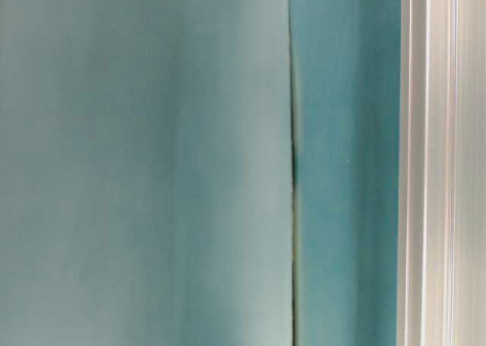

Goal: Lift the metal rail with both hands and move it towards you.
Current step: 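Move both grippers inward toward the two ends of the silver rail, then lower both grippers over the rail ends and close them on it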

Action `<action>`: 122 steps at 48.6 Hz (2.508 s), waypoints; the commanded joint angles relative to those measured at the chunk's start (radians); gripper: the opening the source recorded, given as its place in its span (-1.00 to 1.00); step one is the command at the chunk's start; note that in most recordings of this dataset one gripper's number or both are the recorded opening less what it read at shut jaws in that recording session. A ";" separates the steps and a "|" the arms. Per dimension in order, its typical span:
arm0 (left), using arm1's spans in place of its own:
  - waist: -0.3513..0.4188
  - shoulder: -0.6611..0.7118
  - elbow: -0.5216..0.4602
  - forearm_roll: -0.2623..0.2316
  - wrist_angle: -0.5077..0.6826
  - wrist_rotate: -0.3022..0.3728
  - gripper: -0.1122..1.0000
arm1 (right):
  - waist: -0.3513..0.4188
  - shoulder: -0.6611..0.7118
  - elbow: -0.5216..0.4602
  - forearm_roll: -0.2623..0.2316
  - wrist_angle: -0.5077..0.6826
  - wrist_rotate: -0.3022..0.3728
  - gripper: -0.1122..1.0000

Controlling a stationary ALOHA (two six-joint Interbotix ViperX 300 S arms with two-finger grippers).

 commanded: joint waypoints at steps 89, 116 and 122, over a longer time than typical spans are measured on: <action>-0.041 0.486 -0.236 0.014 0.463 0.031 -0.16 | 0.086 0.552 -0.190 -0.052 0.209 -0.229 0.96; -0.049 0.546 -0.160 0.014 0.324 0.025 0.98 | 0.083 0.584 -0.166 -0.057 0.184 -0.225 0.99; -0.061 0.554 -0.164 0.014 0.307 0.014 0.98 | 0.084 0.598 -0.166 -0.057 0.170 -0.219 0.99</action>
